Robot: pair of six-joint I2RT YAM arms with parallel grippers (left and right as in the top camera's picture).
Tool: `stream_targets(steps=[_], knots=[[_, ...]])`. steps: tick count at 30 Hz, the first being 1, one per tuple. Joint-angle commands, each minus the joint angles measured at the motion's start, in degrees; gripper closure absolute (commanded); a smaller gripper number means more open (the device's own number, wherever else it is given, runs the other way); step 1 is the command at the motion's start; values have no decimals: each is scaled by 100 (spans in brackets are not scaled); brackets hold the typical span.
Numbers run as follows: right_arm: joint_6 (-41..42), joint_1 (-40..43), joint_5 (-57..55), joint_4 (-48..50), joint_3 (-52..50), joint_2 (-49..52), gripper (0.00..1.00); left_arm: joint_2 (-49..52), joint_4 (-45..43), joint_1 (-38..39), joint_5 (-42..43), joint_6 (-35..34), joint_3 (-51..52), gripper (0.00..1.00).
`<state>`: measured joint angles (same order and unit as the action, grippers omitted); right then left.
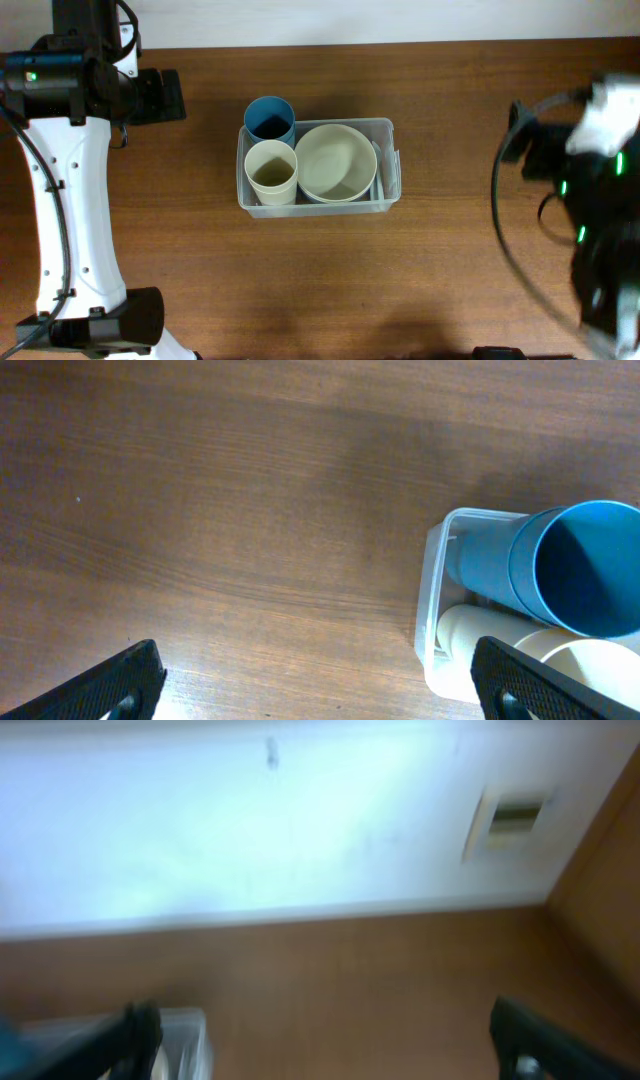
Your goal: Pack container
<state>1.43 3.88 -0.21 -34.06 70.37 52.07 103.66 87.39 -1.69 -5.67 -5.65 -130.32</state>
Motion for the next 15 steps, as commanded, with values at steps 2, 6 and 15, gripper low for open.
stream_targets(steps=[2, 6, 15], knots=[[4, -28, -48, 927, -2006, -1292, 1, -11, 2, -24, -33, -35, 7, 0], [7, -164, -33, 1921, -3611, -2542, 1, -11, 2, -24, -33, -35, 7, 0], [9, -254, 603, 3508, -5912, -4024, 1, -11, 2, -24, -33, -33, 7, 0]])
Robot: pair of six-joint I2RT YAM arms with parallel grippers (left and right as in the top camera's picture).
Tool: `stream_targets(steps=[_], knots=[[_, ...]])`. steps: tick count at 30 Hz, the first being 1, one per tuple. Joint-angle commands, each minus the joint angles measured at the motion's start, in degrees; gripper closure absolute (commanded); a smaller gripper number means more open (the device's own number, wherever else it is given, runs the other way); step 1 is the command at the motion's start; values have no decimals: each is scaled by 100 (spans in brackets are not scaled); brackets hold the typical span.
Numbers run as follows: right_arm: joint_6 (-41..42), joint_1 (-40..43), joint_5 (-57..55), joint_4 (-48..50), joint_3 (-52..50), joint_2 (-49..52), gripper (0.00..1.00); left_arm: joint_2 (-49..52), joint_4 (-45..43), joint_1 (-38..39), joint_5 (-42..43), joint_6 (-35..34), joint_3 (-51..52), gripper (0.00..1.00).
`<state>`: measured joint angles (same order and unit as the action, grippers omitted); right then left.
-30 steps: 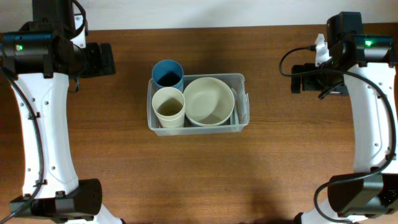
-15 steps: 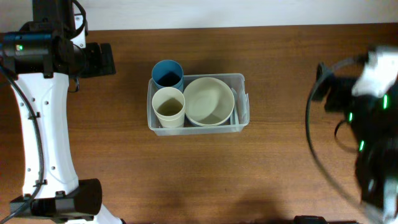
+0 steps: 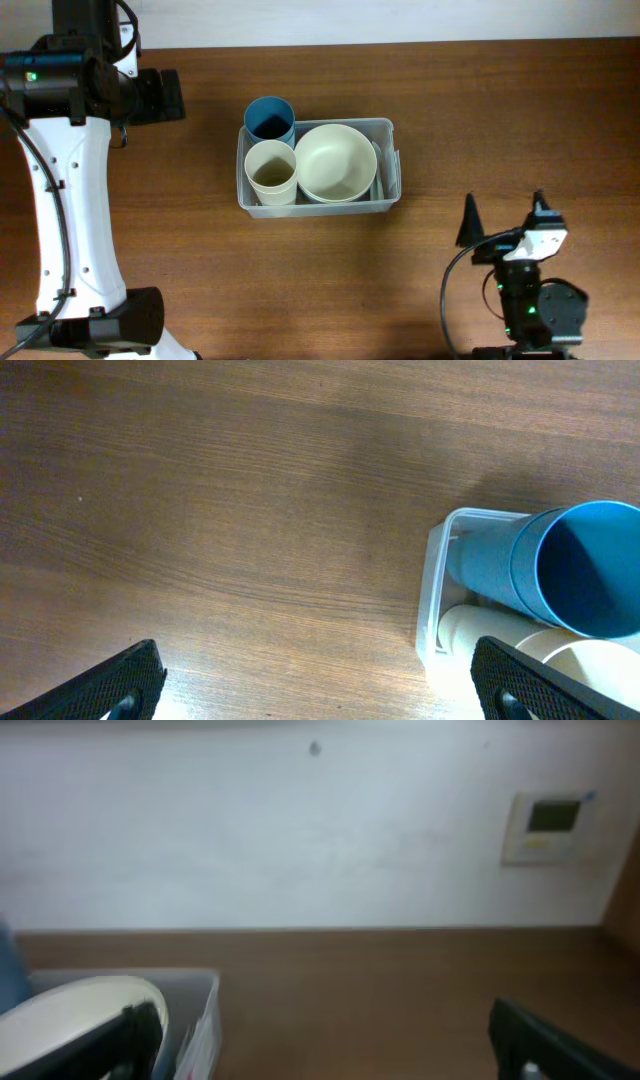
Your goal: Pack container
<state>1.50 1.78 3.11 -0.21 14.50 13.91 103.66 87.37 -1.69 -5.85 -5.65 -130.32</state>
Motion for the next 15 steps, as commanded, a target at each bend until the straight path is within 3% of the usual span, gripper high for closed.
stream_targets(steps=[1, 15], knots=[[2, -46, 271, 114, -387, -256, 1, -11, 7, -24, -15, -35, 7, 0], [0, -151, 269, 127, -1161, -1373, 1, -11, 7, -24, -15, -35, 7, 0]])
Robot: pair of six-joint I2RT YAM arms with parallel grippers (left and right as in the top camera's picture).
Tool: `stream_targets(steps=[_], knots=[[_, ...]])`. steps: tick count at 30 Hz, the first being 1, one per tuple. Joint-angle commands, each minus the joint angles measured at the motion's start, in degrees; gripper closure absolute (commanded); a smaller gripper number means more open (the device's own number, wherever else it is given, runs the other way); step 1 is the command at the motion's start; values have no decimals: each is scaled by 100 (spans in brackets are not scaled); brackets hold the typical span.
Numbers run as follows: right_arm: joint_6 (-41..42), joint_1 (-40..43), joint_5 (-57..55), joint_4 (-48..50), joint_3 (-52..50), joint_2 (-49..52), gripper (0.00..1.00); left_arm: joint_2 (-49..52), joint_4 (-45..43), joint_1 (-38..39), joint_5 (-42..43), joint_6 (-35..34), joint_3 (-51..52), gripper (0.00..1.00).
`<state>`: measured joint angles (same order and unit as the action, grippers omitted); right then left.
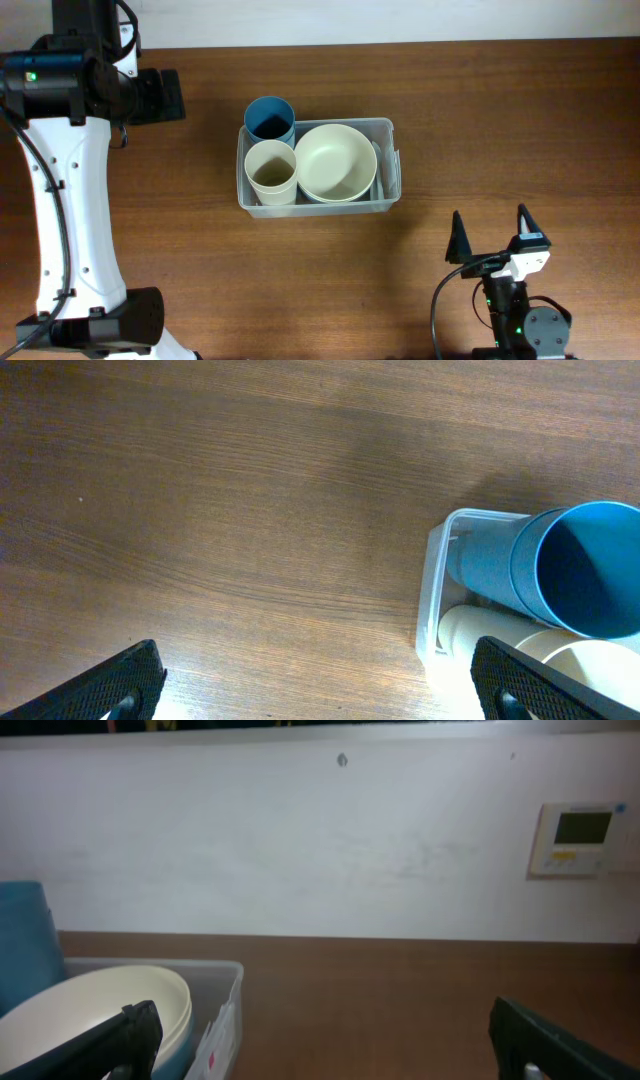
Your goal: Pack container
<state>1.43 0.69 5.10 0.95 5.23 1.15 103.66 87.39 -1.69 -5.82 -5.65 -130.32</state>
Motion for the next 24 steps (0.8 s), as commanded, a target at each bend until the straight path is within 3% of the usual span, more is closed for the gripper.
stream_targets(steps=[1, 24], knots=[[7, -42, 70, 15, -313, -96, 1, -11, 4, -24, -17, -35, 7, 0], [-122, -31, -105, -505, -492, -96, 1, -11, 4, -24, -17, -35, 7, 0]])
